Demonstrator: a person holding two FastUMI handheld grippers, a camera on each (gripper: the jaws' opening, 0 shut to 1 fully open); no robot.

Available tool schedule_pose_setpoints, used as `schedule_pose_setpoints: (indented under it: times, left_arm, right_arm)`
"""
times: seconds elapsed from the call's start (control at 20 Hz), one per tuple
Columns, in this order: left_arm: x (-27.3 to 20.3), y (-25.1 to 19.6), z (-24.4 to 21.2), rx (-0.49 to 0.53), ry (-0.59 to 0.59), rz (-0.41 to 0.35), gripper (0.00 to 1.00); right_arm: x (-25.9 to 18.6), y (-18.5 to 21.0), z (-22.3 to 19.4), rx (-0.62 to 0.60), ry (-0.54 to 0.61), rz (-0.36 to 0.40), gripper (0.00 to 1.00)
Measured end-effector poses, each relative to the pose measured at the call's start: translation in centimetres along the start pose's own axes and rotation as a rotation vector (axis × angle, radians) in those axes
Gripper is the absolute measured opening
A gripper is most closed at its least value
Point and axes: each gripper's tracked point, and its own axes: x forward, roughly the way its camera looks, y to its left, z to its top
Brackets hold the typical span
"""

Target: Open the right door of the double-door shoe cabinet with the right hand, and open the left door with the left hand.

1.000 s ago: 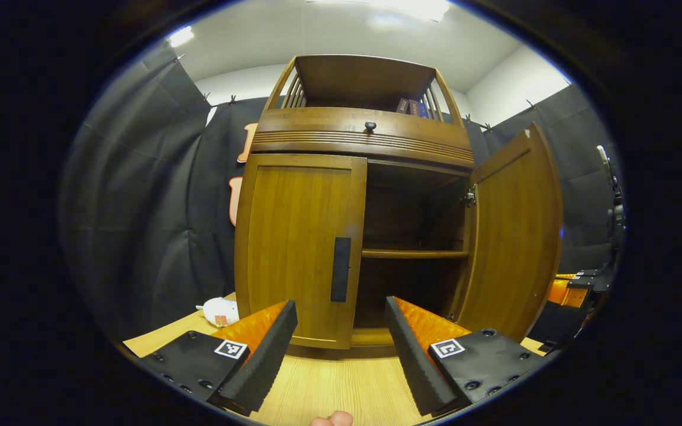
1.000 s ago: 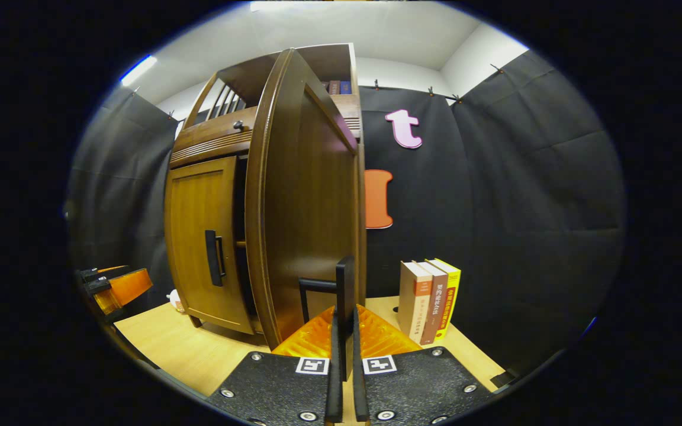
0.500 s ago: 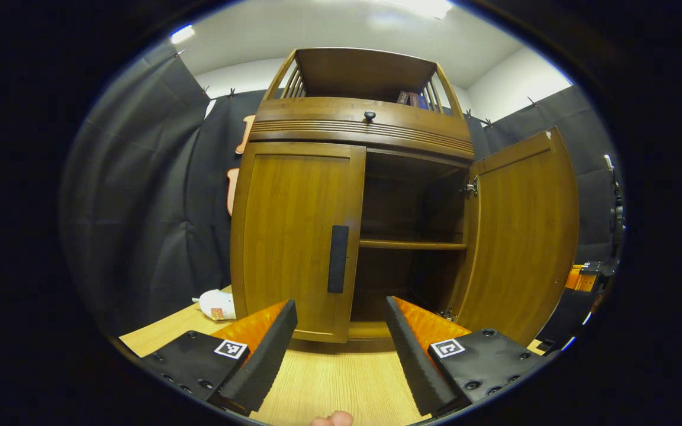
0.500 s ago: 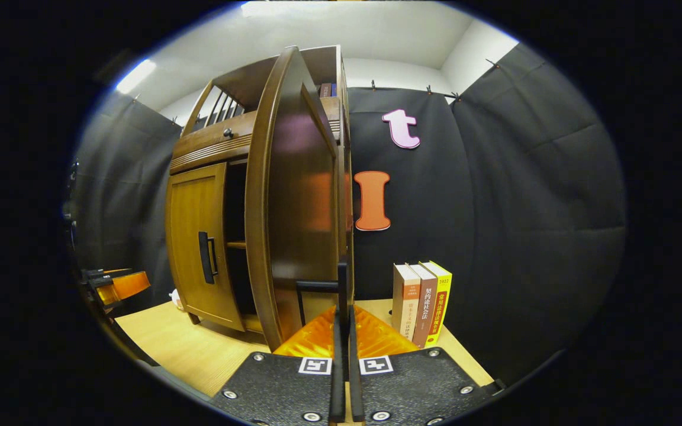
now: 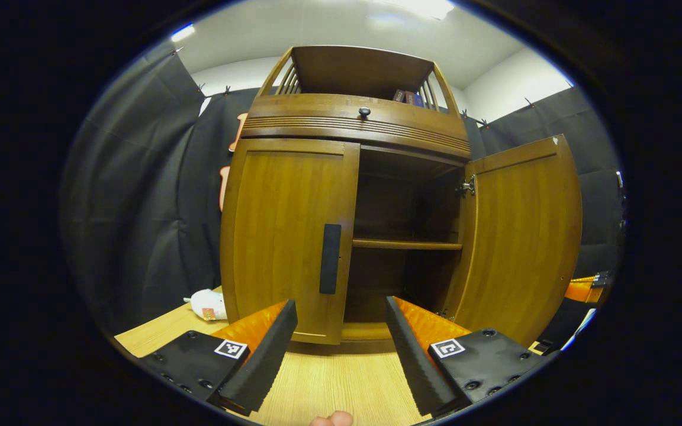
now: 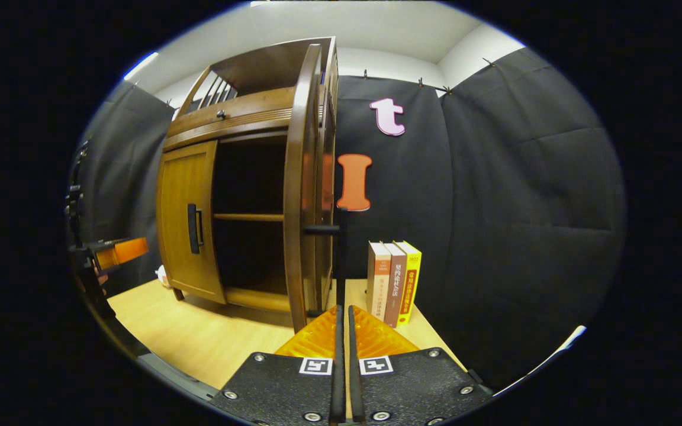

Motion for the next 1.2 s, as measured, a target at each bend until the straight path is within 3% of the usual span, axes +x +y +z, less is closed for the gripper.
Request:
schedule_pose_setpoints:
  times: [0.3,0.45,0.5,0.75,0.8,0.95,1.1,1.2]
  left_arm:
    - [0.5,-1.0,-0.1,0.01,0.019,-0.043,0.97]
    - [0.3,-0.9,0.1,0.017,0.021,-0.04,0.97]
    - [0.2,-0.7,0.1,0.016,0.019,-0.034,0.97]
    - [-1.3,2.0,0.3,0.014,0.007,0.033,1.0]
    - [-1.5,2.7,0.4,0.014,0.006,0.049,0.96]
    - [-1.9,4.5,0.6,0.005,0.005,0.095,0.94]
    - [-1.7,5.6,0.8,-0.015,0.005,0.117,0.94]
    - [-0.8,6.0,1.4,-0.011,-0.001,0.112,0.94]
  right_arm:
    - [-3.3,3.8,-0.1,0.0,0.011,0.002,0.02]
    - [-2.6,7.5,0.7,-0.004,0.004,0.053,0.02]
    - [-2.1,8.6,1.0,0.004,-0.007,0.08,0.07]
    - [1.0,13.1,1.8,0.042,-0.025,0.177,0.03]
    - [1.4,13.4,2.3,0.048,-0.035,0.185,0.2]
    - [2.4,14.1,3.2,0.054,-0.054,0.208,0.45]
    - [2.7,13.8,3.7,0.069,-0.075,0.205,0.84]
    - [3.0,13.6,3.8,0.074,-0.081,0.193,0.94]
